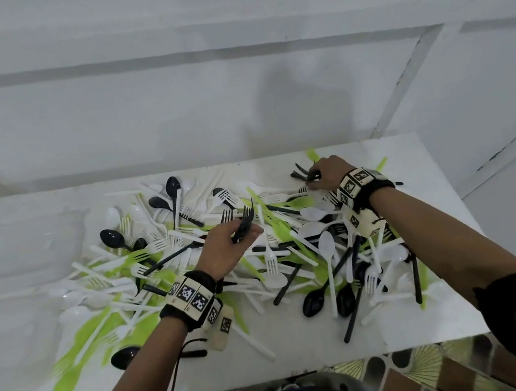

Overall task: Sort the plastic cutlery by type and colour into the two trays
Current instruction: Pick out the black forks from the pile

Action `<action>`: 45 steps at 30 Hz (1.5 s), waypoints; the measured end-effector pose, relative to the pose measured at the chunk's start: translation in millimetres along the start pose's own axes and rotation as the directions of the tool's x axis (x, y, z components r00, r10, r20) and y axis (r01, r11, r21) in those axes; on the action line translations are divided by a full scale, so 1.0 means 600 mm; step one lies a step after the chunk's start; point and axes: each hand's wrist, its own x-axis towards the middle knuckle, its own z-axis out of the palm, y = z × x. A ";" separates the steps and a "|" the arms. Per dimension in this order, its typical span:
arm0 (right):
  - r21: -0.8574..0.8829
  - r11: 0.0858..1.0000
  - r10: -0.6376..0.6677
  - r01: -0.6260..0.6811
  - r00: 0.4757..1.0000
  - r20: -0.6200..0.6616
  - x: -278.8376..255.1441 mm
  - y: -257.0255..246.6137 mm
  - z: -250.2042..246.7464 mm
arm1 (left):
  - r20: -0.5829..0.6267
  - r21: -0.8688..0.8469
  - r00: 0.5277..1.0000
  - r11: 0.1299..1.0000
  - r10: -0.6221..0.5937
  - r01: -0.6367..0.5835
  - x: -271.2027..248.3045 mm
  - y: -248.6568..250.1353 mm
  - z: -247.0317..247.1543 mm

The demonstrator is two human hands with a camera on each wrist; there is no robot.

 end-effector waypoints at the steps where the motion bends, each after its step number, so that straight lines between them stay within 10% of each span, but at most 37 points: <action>1: 0.007 1.000 0.000 0.000 1.000 0.024 -0.003 0.001 0.003 | 0.006 -0.002 1.000 1.000 0.001 -0.001 0.000 0.000 0.001; 23: 0.454 0.870 -0.123 0.195 0.975 -0.183 -0.086 -0.044 -0.085 | -0.036 -0.019 0.995 0.996 0.088 -0.089 0.041 0.037 0.000; 30: 0.429 0.830 -0.126 0.356 0.869 -0.478 -0.131 -0.084 -0.058 | -0.232 -0.044 0.968 0.994 0.092 -0.105 0.053 0.067 0.014; 45: 0.540 0.729 0.084 0.419 0.729 -0.680 -0.187 -0.130 -0.012 | -0.059 -0.042 0.998 0.999 0.002 -0.005 0.075 0.121 0.057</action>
